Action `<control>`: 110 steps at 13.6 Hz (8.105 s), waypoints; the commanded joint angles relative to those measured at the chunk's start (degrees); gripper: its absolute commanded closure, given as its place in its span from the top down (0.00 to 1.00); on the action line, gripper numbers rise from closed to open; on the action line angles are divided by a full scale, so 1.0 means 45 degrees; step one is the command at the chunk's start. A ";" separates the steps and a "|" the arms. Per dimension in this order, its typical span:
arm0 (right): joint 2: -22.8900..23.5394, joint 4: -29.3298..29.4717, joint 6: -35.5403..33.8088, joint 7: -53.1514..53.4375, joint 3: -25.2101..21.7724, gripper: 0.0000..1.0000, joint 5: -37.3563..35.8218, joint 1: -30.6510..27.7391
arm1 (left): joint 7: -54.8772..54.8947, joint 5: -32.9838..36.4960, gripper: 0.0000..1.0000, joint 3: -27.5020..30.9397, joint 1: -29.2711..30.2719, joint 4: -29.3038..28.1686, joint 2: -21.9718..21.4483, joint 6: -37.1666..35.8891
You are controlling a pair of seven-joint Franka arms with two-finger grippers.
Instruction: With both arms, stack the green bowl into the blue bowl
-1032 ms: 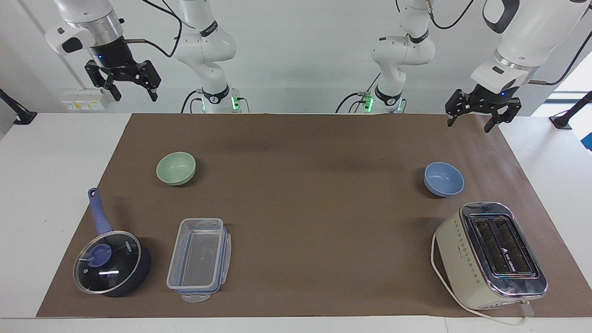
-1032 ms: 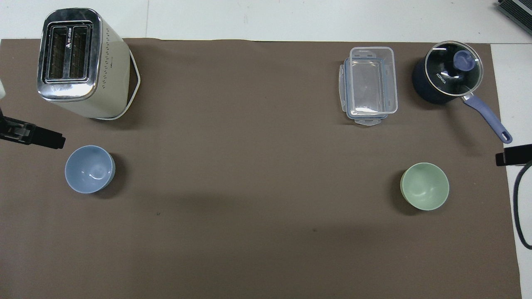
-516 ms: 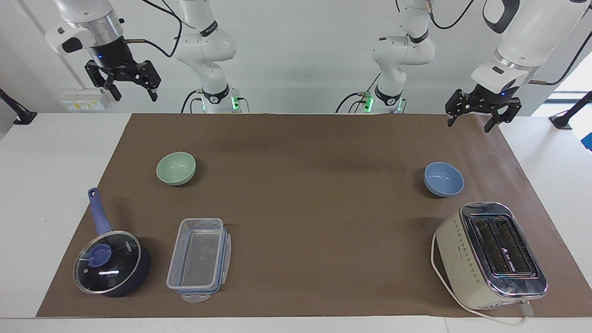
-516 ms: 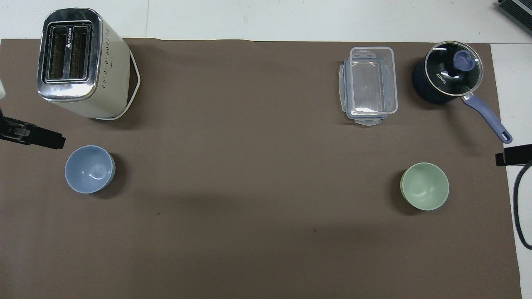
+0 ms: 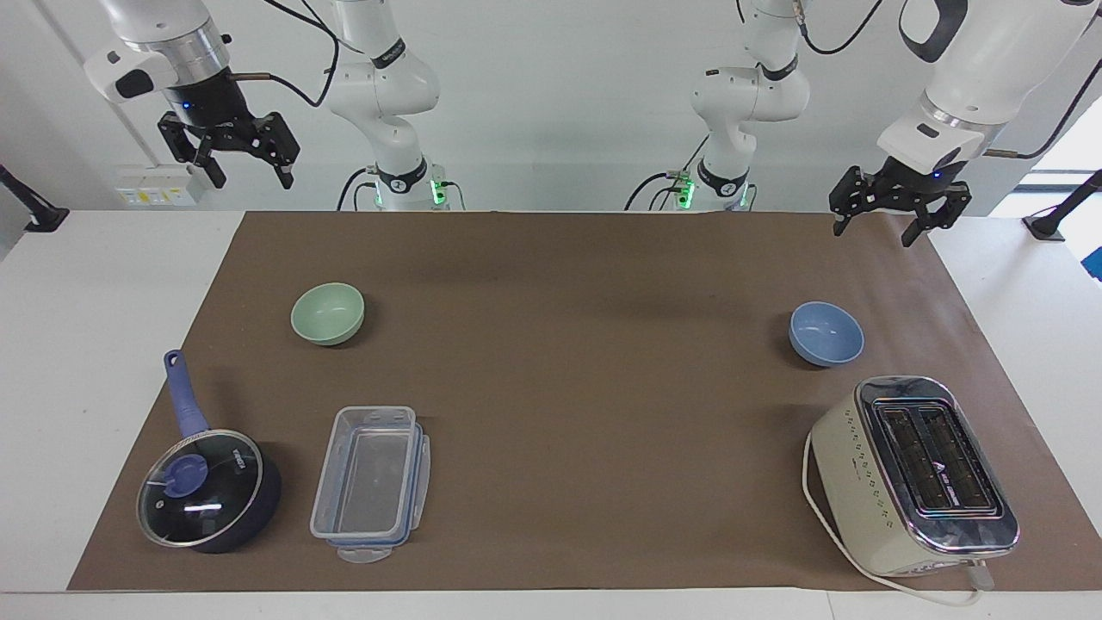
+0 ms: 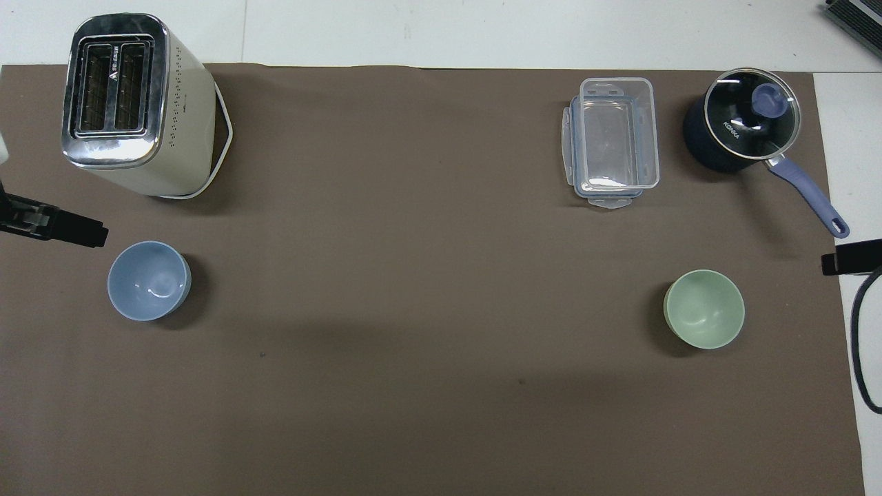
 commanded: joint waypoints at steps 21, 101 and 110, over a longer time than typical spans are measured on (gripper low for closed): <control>-0.0131 -0.0100 0.0027 -0.0258 0.0027 1.00 0.0114 -0.0060 | -0.0134 0.0030 1.00 0.0014 0.0040 0.0051 -0.0016 -0.0198; -0.0131 -0.0120 -0.0031 -0.0336 0.0027 1.00 0.0114 -0.0060 | 0.2286 -0.2079 0.07 0.0034 0.3808 -0.7995 0.1076 0.8922; -0.0151 -0.0120 -0.0012 -0.0336 0.0027 1.00 0.0114 -0.0060 | 0.2346 -0.2177 0.00 0.0034 0.3790 -0.8231 0.1117 0.9178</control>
